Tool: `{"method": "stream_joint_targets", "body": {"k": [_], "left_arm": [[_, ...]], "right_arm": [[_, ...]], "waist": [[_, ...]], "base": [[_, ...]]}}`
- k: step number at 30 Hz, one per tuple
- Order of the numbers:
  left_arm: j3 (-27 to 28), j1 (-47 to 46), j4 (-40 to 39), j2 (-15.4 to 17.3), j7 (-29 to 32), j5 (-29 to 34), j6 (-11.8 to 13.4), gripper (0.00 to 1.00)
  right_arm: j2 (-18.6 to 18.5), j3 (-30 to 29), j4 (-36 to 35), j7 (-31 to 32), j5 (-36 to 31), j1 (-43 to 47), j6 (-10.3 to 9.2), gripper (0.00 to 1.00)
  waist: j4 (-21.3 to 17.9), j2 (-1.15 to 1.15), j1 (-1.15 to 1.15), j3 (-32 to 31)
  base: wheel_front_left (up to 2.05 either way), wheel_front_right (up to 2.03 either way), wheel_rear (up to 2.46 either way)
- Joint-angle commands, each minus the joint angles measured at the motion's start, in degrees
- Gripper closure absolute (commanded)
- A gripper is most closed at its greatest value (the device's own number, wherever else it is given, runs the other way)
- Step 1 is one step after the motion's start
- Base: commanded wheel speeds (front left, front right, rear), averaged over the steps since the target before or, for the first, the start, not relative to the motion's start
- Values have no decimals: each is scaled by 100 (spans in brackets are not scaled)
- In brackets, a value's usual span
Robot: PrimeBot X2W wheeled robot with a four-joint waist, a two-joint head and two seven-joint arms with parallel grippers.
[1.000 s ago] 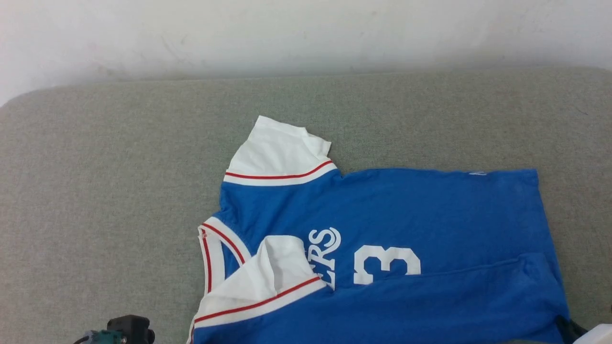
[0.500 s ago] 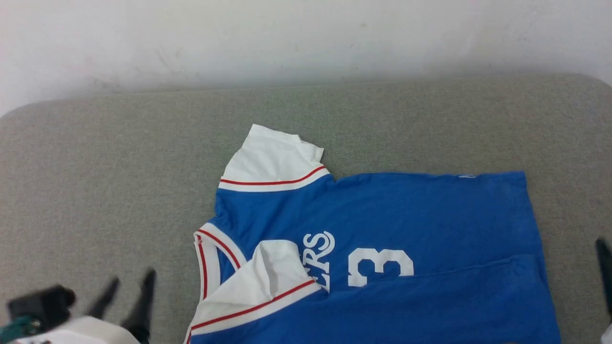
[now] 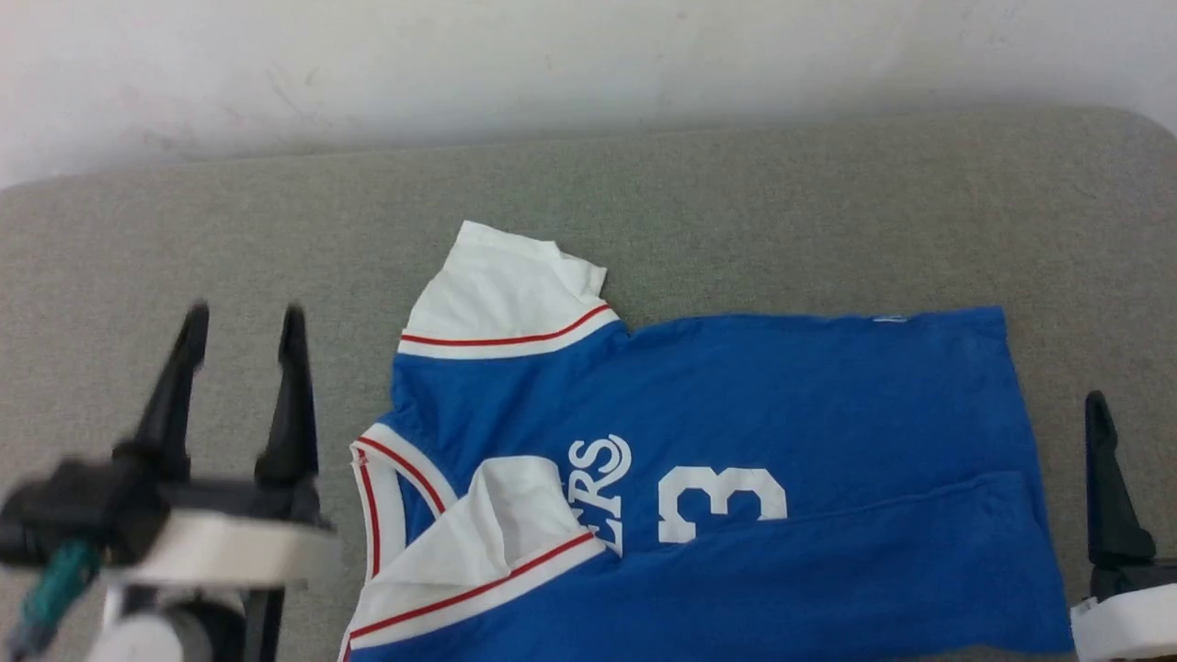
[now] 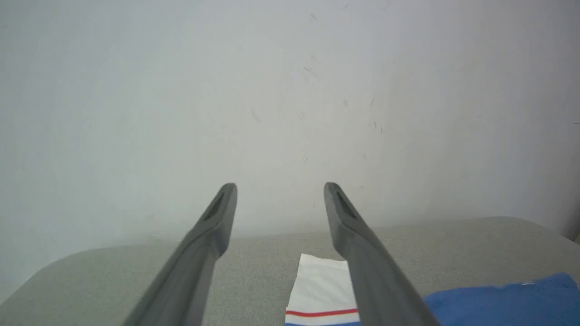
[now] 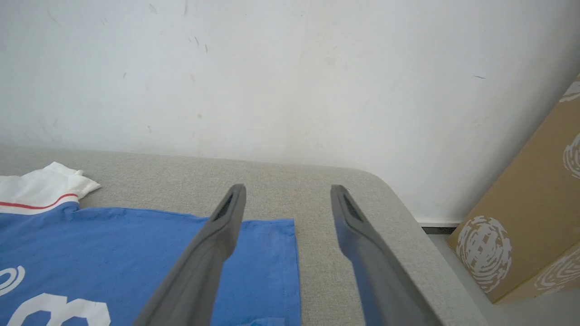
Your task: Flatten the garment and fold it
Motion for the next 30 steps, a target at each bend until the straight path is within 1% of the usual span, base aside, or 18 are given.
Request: {"method": "stream_joint_targets", "body": {"k": [1, 3, 4, 6, 8, 9, 10, 11, 12, 13, 15, 16, 18, 20, 23, 26, 30], "left_arm": [[-64, -744, 117, 206, 312, 149, -173, 0], [-176, -1458, 253, 388, 758, 203, -408, 0], [-216, -1836, 338, 419, 987, 157, -523, 0], [-388, -2652, 570, 574, 1510, 154, -871, 0], [-522, -3441, 885, 551, 2016, 19, -1144, 0], [-674, -3833, 1065, 614, 2287, 58, -1359, 0], [-797, -4189, 1278, 614, 2563, 58, -1515, 0], [-913, -4499, 1484, 535, 2832, -60, -1685, 0], [-913, -4499, 1484, 535, 2832, -60, -1685, 0], [-1011, -4777, 1701, 457, 3117, -180, -1821, 0], [-1286, -5270, 2112, 429, 3667, -246, -2159, 0], [-1365, -5462, 2321, 383, 3913, -321, -2260, 0], [-1463, -5749, 2695, 299, 4361, -489, -2380, 0], [-1489, -5930, 2988, 221, 4694, -661, -2414, 0], [-1644, -6062, 3287, 246, 5199, -771, -2505, 0], [-1709, -6072, 3440, 326, 5540, -815, -2484, 0], [-1668, -5924, 3519, 384, 5775, -962, -2351, 0]], "right_arm": [[42, 63, 52, -75, -16, -138, -5, 0], [52, 128, 96, -106, -6, -239, -5, 0], [55, 160, 105, -120, -5, -298, -5, 0], [65, 244, 97, -111, -22, -413, -5, 0], [67, 295, 125, -122, -12, -547, -5, 0], [67, 319, 148, -138, -4, -621, -5, 0], [67, 342, 174, -154, -2, -686, -5, 0], [69, 373, 192, -161, -6, -742, -5, 0], [69, 373, 192, -161, -6, -742, -5, 0], [73, 409, 205, -161, -7, -787, -5, 0], [83, 469, 227, -165, 1, -858, -5, 0], [88, 501, 247, -168, 8, -891, -5, 0], [95, 584, 298, -173, 19, -967, -5, 0], [100, 648, 342, -176, 20, -1040, -5, 0], [105, 678, 380, -181, 25, -1130, -5, 0], [107, 693, 407, -190, 33, -1197, -5, 0], [114, 674, 430, -203, 35, -1226, -5, 0]], "waist": [[-42, 0, 0, 230], [-71, 0, 0, 413], [-86, 0, 0, 513], [-122, 0, 0, 733], [-157, 0, 0, 964], [-179, 0, 0, 1075], [-198, 0, 0, 1176], [-219, 0, 0, 1269], [-219, 0, 0, 1269], [-241, 0, 0, 1366], [-280, 0, 0, 1535], [-305, 0, 0, 1614], [-382, 0, 0, 1762], [-467, 0, 0, 1908], [-572, 0, 0, 2098], [-671, 0, 0, 2270], [-757, 0, 0, 2405]], "base": [[0, 0, 0], [0, 0, 0], [0, 0, 0], [0, 0, 0], [0, 0, 0], [0, 0, 0], [0, 0, 0], [0, 0, 0], [0, 0, 0], [0, 0, 0], [0, 0, 0], [0, 0, 0], [0, 0, 0], [0, 0, 0], [0, 0, 0], [0, 0, 0], [0, 0, 0]]}}
